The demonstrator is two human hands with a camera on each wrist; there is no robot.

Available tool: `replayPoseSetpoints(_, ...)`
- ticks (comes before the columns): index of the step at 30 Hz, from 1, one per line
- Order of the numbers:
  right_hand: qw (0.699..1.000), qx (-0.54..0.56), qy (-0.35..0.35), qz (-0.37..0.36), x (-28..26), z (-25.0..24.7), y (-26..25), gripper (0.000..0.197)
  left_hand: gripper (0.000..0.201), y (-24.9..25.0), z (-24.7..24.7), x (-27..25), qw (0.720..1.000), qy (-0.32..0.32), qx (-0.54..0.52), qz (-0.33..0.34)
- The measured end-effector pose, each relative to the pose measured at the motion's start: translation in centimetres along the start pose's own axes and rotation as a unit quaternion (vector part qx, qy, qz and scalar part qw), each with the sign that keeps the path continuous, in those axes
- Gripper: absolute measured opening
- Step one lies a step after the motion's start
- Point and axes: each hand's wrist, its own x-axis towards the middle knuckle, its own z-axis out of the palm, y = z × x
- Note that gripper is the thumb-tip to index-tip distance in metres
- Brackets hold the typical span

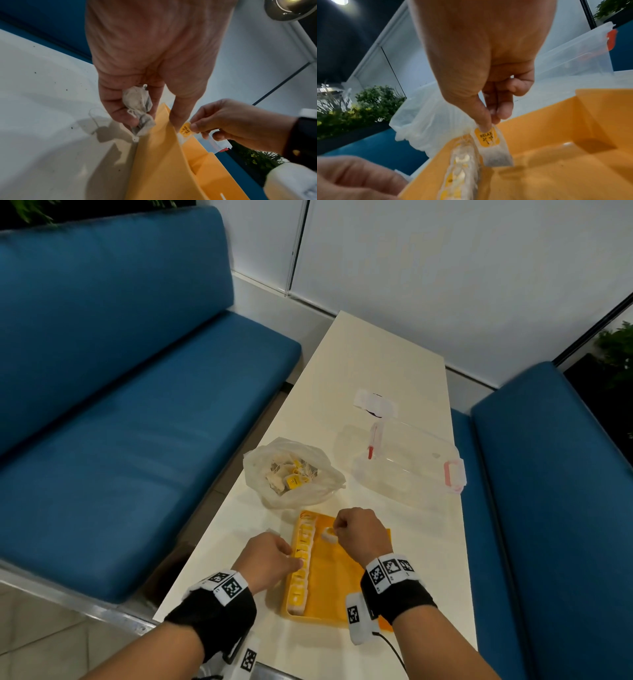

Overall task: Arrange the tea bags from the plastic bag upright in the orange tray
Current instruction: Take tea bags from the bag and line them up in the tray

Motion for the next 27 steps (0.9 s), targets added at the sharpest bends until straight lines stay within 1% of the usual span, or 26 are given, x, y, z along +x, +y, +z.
replayPoseSetpoints(3, 1.000, -0.022, -0.004, -0.001, 0.3, 1.1, -0.1, 0.021, 0.043, -0.1, 0.1, 0.0, 1.000, -0.011, 0.007, -0.001)
replayPoseSetpoints(9, 0.998, -0.055, 0.023, -0.021, 0.8, 2.9, -0.3, 0.020, 0.044, -0.5, -0.1, -0.2, 1.000, -0.016, 0.013, -0.014)
replayPoseSetpoints(13, 0.996, -0.080, 0.031, -0.033, 0.9, 3.4, -0.5, 0.023, 0.043, -0.4, -0.1, -0.3, 1.000, -0.018, 0.019, -0.017)
replayPoseSetpoints(20, 0.989, -0.135, 0.035, -0.050, 0.7, 3.9, -0.8, 0.021, 0.042, -0.1, -0.2, -0.6, 0.999, -0.028, 0.021, -0.021)
replayPoseSetpoints(27, 0.995, -0.093, 0.041, -0.019, 1.0, 3.8, -1.2, 0.015, 0.041, 0.1, -0.3, -0.9, 0.999, -0.034, 0.015, -0.022)
